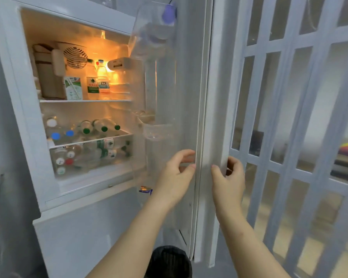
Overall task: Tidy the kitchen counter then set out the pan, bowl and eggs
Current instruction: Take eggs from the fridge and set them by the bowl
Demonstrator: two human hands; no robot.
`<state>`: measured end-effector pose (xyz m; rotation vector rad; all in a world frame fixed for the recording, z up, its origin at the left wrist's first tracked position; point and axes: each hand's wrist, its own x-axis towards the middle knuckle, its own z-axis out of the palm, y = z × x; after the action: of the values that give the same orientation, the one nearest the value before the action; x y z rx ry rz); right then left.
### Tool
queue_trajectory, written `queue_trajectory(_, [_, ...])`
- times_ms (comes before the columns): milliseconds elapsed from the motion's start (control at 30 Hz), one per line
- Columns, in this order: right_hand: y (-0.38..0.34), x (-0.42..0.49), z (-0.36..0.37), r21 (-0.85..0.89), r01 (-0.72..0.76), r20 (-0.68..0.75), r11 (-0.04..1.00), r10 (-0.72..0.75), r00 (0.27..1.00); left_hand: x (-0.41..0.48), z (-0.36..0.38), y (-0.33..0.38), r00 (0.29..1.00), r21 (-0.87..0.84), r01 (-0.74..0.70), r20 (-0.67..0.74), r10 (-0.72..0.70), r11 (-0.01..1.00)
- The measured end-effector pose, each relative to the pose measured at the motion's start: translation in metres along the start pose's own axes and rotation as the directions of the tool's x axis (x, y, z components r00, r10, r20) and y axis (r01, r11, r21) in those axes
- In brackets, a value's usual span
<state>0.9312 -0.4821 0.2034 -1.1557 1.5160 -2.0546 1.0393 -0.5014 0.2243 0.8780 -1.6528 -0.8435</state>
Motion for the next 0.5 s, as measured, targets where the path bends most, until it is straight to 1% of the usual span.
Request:
queue_trajectory(133, [0.009,0.027,-0.02,-0.054,-0.039,-0.09,0.998,0.034,0.995,0.007,0.019,0.005,0.998,-0.02,0.005,0.06,-0.004,1.0])
queue_trajectory(267, [0.014,0.047,-0.03,-0.08,-0.071,-0.131,0.994,0.06,0.99,0.018,0.021,0.008,0.999,-0.039,-0.003,0.053,0.005,0.999])
queue_trajectory(433, [0.008,0.065,-0.035,-0.153,-0.132,-0.185,0.979,0.103,0.977,0.036,0.019,0.007,0.999,-0.075,-0.019,0.045,0.022,0.997])
queue_trajectory(500, [0.002,0.069,-0.033,-0.18,-0.131,-0.191,0.975,0.096,0.977,0.045,0.014,0.007,0.999,-0.088,-0.032,0.034,0.035,0.996])
